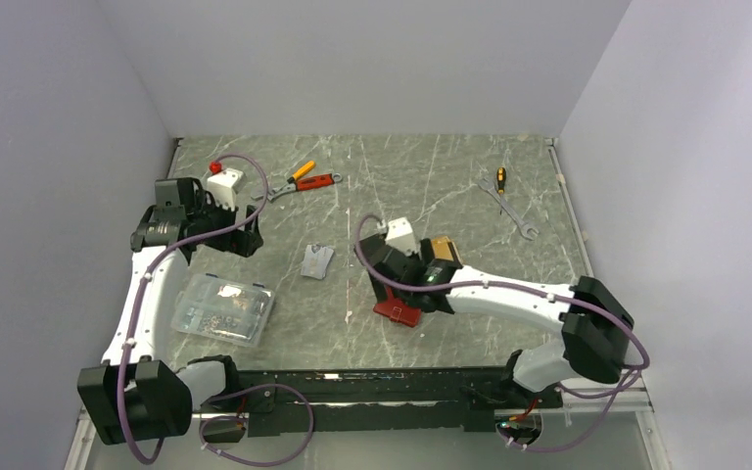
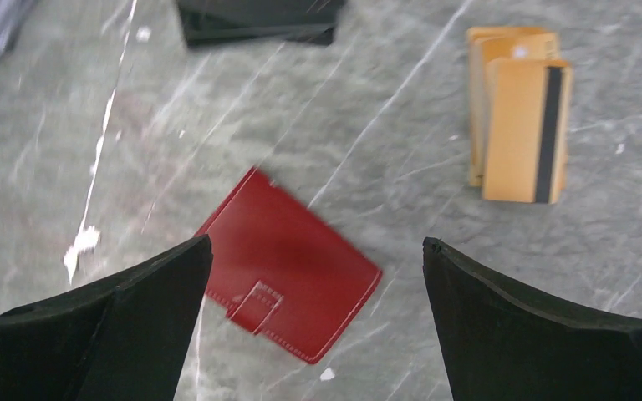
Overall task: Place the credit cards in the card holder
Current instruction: Pick up the card holder from the center of the board.
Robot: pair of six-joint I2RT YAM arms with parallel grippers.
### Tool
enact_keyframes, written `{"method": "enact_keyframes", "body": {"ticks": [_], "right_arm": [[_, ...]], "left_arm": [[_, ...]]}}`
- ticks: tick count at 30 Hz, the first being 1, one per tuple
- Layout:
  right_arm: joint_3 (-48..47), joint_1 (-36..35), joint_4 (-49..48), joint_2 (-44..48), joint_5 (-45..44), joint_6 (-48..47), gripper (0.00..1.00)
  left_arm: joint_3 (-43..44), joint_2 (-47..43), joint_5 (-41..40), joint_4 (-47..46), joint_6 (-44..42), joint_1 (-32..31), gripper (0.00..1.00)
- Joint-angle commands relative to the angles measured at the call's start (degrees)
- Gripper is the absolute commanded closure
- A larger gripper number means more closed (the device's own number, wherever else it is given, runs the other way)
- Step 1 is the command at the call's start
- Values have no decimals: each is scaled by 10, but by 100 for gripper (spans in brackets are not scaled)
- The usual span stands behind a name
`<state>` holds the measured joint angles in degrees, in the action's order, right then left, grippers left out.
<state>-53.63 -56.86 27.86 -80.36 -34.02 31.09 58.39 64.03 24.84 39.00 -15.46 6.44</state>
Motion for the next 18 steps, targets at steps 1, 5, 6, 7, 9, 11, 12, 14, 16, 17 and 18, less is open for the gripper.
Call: {"method": "enact_keyframes", "body": {"ticks": [1, 5, 6, 7, 9, 11, 12, 14, 16, 17, 18], "right_arm": [[-6, -48, 24, -17, 2, -13, 0], [19, -71, -8, -21, 63, -37, 0], [23, -74, -11, -23, 71, -41, 0], [25, -77, -12, -27, 74, -46, 0], [32, -80, -12, -32, 73, -50, 0], [45, -81, -23, -32, 80, -52, 0], [51, -82, -28, -32, 82, -50, 0], [62, -82, -39, -36, 90, -45, 0], [67, -84, -46, -46, 94, -42, 0], [69, -86, -48, -52, 95, -42, 0], [69, -88, -50, -60, 94, -42, 0]], "left_arm": [[18, 10, 5, 83, -41, 1, 1], [3, -9, -14, 89, -61, 1, 1], [3, -12, -13, 91, -63, 0, 1], [3, -16, -8, 93, -64, 1, 1], [-1, -25, 5, 93, -64, 1, 1], [-10, -38, 19, 89, -69, 1, 1], [-16, -45, 28, 85, -73, 0, 1], [-38, -59, 44, 73, -81, 1, 1], [-45, -63, 59, 68, -88, 0, 1], [-44, -62, 66, 71, -91, 0, 1], [-42, -59, 73, 76, -94, 0, 1]]}}
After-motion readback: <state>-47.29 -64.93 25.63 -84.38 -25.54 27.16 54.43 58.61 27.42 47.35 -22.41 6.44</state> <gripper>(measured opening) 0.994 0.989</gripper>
